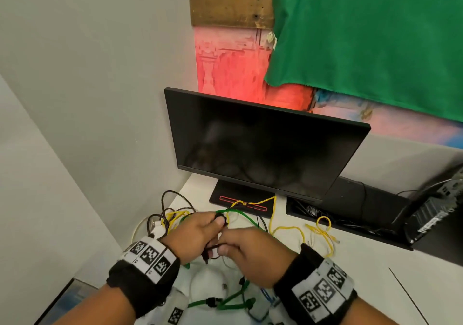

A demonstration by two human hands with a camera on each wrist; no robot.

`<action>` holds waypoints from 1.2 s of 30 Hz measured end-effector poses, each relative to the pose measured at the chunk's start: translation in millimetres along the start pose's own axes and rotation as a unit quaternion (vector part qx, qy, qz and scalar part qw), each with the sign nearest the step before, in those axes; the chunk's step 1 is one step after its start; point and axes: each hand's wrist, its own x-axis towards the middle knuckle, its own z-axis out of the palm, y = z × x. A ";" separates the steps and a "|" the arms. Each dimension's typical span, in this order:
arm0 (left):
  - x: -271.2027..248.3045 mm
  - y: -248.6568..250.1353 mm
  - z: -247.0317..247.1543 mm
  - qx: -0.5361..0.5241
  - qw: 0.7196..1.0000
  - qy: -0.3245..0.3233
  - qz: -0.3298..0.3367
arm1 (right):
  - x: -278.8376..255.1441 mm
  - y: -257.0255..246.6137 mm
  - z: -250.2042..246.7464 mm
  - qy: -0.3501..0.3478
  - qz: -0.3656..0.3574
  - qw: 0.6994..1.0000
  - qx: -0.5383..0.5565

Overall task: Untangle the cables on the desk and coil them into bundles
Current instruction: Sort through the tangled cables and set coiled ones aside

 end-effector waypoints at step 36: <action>-0.9 18.6 25.4 0.137 0.973 0.133 0.127 | 1.6 24.8 6.4 0.279 0.007 0.946 0.164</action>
